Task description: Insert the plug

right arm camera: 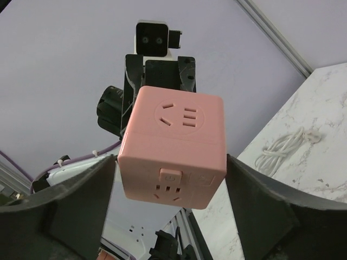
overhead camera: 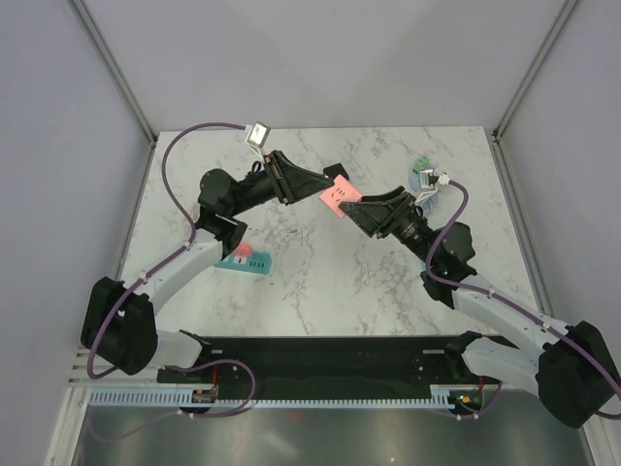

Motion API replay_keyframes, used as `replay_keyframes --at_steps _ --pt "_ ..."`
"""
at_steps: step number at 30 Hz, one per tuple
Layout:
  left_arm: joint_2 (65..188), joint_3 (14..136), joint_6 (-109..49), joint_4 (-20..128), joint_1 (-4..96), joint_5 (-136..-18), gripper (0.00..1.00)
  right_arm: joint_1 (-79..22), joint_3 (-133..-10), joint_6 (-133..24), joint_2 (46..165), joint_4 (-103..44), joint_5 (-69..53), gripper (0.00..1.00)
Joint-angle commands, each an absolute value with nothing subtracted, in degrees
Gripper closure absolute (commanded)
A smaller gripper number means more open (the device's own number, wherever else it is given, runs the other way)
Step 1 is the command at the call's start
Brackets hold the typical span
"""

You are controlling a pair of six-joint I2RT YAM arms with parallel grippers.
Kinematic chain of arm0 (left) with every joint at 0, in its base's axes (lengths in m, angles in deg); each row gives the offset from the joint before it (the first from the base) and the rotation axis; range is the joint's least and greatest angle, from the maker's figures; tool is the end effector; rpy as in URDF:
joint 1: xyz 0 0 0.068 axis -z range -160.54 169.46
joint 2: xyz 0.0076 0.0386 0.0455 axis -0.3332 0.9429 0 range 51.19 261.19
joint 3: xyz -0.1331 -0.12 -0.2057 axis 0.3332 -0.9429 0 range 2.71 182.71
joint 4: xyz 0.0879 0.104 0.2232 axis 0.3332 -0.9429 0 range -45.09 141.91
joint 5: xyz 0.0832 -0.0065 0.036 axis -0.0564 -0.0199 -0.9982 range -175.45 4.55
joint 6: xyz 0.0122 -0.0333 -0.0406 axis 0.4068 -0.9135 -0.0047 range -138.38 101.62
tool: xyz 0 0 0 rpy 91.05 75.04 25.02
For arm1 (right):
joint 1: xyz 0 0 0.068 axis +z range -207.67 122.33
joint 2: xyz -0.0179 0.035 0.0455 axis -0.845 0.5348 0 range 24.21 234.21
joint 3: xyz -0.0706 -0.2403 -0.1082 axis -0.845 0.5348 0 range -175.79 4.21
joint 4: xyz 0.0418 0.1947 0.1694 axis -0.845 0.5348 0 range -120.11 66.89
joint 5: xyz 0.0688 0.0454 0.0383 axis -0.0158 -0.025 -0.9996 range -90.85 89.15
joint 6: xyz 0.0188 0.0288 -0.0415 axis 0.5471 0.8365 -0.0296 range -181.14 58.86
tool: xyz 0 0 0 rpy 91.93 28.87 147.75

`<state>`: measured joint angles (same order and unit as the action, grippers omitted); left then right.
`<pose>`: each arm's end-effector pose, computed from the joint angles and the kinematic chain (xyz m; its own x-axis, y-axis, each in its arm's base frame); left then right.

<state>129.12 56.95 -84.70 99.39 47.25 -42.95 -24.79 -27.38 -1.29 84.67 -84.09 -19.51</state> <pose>0.2586 -0.1635 0.3686 -0.6723 -0.4089 -0.6170 0.6845 -0.0261 -0.7285 0.1878 0.1349 0.3233 -0.4762 0.6678 -0.5722 -0.6887 0.1214 0.7148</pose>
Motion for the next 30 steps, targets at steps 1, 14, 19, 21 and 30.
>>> replay_keyframes --at_steps 1,14,19,21,30 --pt "128.7 56.68 -87.63 105.43 47.94 -44.4 0.98 -24.89 -29.63 0.64 86.08 -90.14 -20.98 0.2" --pt "126.34 55.0 -84.04 96.14 48.2 -46.95 0.14 -24.89 -28.22 2.05 87.58 -94.29 -19.22 1.0" --pt "123.35 55.53 -78.94 90.33 48.12 -49.5 0.0 -24.89 -27.08 1.79 85.83 -91.38 -20.01 1.0" --pt "122.04 56.58 -75.71 86.12 48.12 -49.94 0.0 -25.06 -26.37 1.18 84.59 -87.26 -19.93 1.0" --pt "114.13 59.23 -51.55 54.41 47.85 -64.34 0.0 -27.52 -34.97 -12.17 71.59 -39.22 -10.39 1.0"
